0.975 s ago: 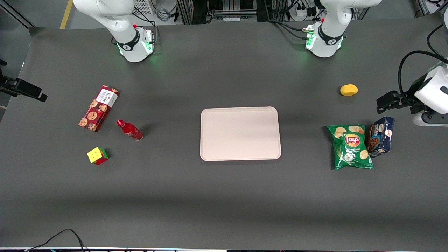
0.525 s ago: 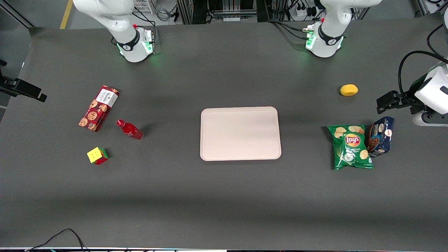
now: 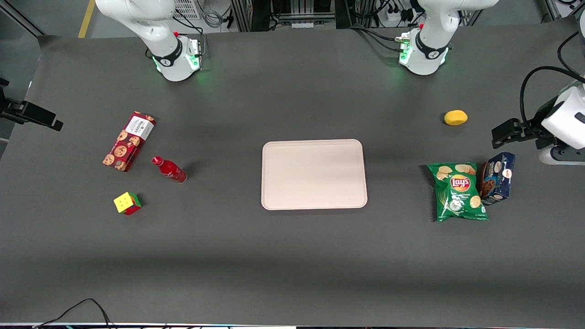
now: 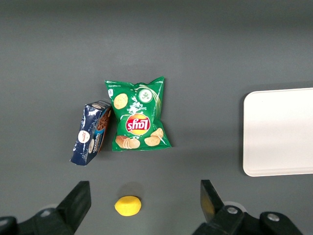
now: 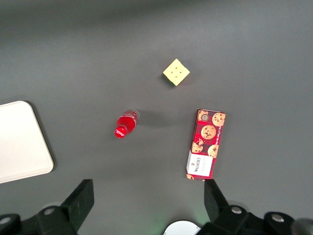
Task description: Place coke bottle on tray
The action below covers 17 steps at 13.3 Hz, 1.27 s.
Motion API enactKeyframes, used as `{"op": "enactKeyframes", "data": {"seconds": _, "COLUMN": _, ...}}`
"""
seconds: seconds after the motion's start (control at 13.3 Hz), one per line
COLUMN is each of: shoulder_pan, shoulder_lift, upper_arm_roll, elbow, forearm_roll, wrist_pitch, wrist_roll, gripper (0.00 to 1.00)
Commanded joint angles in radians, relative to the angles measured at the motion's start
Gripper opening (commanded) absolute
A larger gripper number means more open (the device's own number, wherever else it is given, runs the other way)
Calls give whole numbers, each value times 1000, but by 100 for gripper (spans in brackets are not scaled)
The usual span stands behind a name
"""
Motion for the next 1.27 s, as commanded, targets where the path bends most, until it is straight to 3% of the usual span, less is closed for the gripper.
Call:
{"op": "enactKeyframes", "data": {"seconds": 0.0, "shoulder_pan": 1, "shoulder_lift": -2, "upper_arm_roll": 3, "elbow": 8, "forearm_roll": 12, "wrist_pitch": -20, "wrist_roll": -5, "gripper": 100}}
{"op": "enactKeyframes", "data": {"seconds": 0.3, "shoulder_pan": 10, "shoulder_lift": -4, "upper_arm_roll": 0, "elbow": 8, "forearm_roll": 12, "wrist_pitch": -20, "wrist_roll": -5, "gripper": 100}}
{"op": "enactKeyframes", "data": {"seconds": 0.82, "shoulder_pan": 176, "shoulder_lift": -4, "upper_arm_roll": -75, "elbow": -47, "forearm_roll": 12, "wrist_pitch": -15, "wrist_roll": -4, "gripper": 100}}
{"op": "enactKeyframes", "data": {"seconds": 0.97, "shoulder_pan": 178, "shoulder_lift": -7, "upper_arm_roll": -75, "elbow": -61, "forearm_roll": 12, "wrist_pitch": -12, "wrist_roll": -5, "gripper": 100}}
{"op": "enactKeyframes", "data": {"seconds": 1.2, "shoulder_pan": 178, "shoulder_lift": -63, "upper_arm_roll": -74, "elbow": -258, "forearm_roll": 12, "wrist_pitch": 156, "wrist_roll": -25, "gripper": 100}}
